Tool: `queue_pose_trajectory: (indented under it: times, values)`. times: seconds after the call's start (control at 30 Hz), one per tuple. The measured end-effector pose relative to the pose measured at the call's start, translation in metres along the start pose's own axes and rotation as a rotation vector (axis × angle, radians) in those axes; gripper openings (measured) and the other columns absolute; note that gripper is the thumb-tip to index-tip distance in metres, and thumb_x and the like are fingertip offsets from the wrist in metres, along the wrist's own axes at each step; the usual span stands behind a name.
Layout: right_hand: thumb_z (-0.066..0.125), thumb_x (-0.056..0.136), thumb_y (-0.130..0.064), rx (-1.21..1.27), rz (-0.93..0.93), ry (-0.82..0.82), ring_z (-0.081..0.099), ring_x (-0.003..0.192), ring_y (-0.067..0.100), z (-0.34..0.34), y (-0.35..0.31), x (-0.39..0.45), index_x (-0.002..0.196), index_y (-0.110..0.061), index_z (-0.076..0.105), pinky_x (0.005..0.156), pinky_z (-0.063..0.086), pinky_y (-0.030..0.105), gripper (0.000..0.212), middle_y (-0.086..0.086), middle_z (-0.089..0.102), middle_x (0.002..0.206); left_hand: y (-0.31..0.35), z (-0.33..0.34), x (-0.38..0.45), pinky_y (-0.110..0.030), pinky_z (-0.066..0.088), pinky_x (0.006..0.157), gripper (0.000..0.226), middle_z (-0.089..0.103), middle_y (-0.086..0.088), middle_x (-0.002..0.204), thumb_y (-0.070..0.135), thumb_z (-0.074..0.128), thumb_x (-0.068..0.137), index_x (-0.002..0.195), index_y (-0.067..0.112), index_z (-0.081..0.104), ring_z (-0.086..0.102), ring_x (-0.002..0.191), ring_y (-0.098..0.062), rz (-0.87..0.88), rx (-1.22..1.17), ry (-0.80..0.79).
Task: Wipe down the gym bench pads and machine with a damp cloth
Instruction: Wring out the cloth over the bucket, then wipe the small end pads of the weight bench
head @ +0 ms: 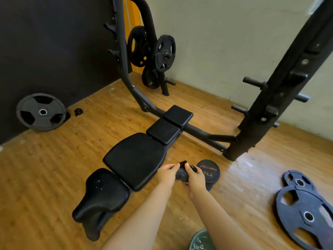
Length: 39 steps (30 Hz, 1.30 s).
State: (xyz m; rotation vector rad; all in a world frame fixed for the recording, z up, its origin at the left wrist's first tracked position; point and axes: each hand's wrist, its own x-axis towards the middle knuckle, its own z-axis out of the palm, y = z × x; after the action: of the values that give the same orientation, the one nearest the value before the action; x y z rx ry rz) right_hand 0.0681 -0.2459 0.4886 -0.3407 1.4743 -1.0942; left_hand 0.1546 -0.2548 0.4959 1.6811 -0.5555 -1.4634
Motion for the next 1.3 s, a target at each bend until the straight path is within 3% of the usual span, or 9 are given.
queue_pose_trajectory:
  times: [0.17,0.3,0.43,0.53,0.77,0.87,1.0,1.13,1.3]
  values:
    - [0.060,0.091,-0.026,-0.038,-0.020,0.004,0.062,0.075,0.020,0.042,-0.068,0.068,0.093,-0.017,0.055,0.056,0.048,0.028,0.010,0.009,0.065,0.093,0.065,0.030,0.066,-0.041,0.056,0.083,0.006,0.067,-0.008,0.088,0.015,0.062,0.091,0.088,0.012,0.066,0.065,0.089,-0.025,0.000,-0.031,-0.038]
    - [0.060,0.091,-0.026,-0.106,-0.063,-0.105,0.062,0.070,0.019,0.087,-0.117,0.126,0.108,-0.007,0.059,0.046,0.047,0.023,0.025,0.016,0.067,0.102,0.120,0.042,0.128,-0.047,0.055,0.085,0.011,0.068,-0.011,0.091,0.019,0.063,0.091,0.083,0.013,0.068,0.066,0.094,-0.028,0.026,-0.070,0.005]
    - [0.065,0.088,-0.024,-0.126,-0.030,-0.109,0.068,0.086,0.026,0.126,-0.149,0.173,0.110,-0.007,0.060,0.065,0.056,0.035,0.029,0.013,0.069,0.101,0.160,0.049,0.180,-0.049,0.055,0.084,0.020,0.068,-0.010,0.086,0.020,0.063,0.091,0.071,0.017,0.066,0.065,0.092,-0.030,0.030,-0.061,0.045]
    - [0.066,0.087,-0.026,-0.142,-0.007,-0.093,0.067,0.089,0.029,0.151,-0.174,0.215,0.106,-0.007,0.060,0.078,0.057,0.046,0.027,0.013,0.068,0.100,0.192,0.063,0.217,-0.040,0.058,0.073,0.020,0.066,-0.010,0.083,0.017,0.062,0.092,0.072,0.013,0.064,0.064,0.084,-0.025,0.033,-0.049,0.032]
    - [0.064,0.089,-0.026,-0.130,0.052,-0.053,0.061,0.082,0.023,0.189,-0.230,0.314,0.091,-0.016,0.053,0.060,0.052,0.033,0.014,0.005,0.062,0.091,0.238,0.106,0.319,-0.040,0.058,0.074,0.018,0.067,-0.013,0.090,0.022,0.060,0.093,0.081,0.010,0.066,0.065,0.091,-0.028,0.005,-0.031,0.005]
    - [0.064,0.089,-0.028,-0.211,0.069,-0.051,0.060,0.088,0.027,0.198,-0.259,0.354,0.097,-0.014,0.054,0.068,0.054,0.038,0.019,0.006,0.061,0.092,0.258,0.131,0.352,-0.040,0.057,0.074,0.014,0.065,-0.011,0.090,0.021,0.060,0.093,0.084,0.011,0.064,0.063,0.091,-0.027,-0.021,-0.043,0.002]
    - [0.064,0.088,-0.031,-0.352,0.042,-0.060,0.063,0.086,0.027,0.214,-0.296,0.418,0.102,-0.011,0.056,0.080,0.055,0.046,0.025,0.008,0.064,0.092,0.286,0.163,0.404,-0.044,0.054,0.087,0.015,0.064,-0.004,0.090,0.024,0.059,0.094,0.082,0.016,0.065,0.061,0.087,-0.022,0.003,0.025,-0.006]
    - [0.063,0.088,-0.035,-0.544,-0.006,-0.152,0.065,0.085,0.025,0.246,-0.318,0.490,0.111,-0.007,0.058,0.072,0.056,0.038,0.036,0.011,0.066,0.097,0.301,0.179,0.464,-0.041,0.048,0.095,0.021,0.065,-0.003,0.102,0.023,0.061,0.093,0.107,0.008,0.067,0.059,0.101,-0.022,0.036,0.071,0.073]
    - [0.066,0.087,-0.032,-0.644,0.019,-0.333,0.066,0.087,0.030,0.283,-0.326,0.575,0.110,-0.007,0.056,0.064,0.058,0.041,0.035,0.015,0.066,0.102,0.308,0.200,0.544,-0.039,0.052,0.084,0.012,0.069,-0.009,0.099,0.022,0.063,0.091,0.092,0.011,0.068,0.063,0.094,-0.026,0.020,-0.035,0.293]
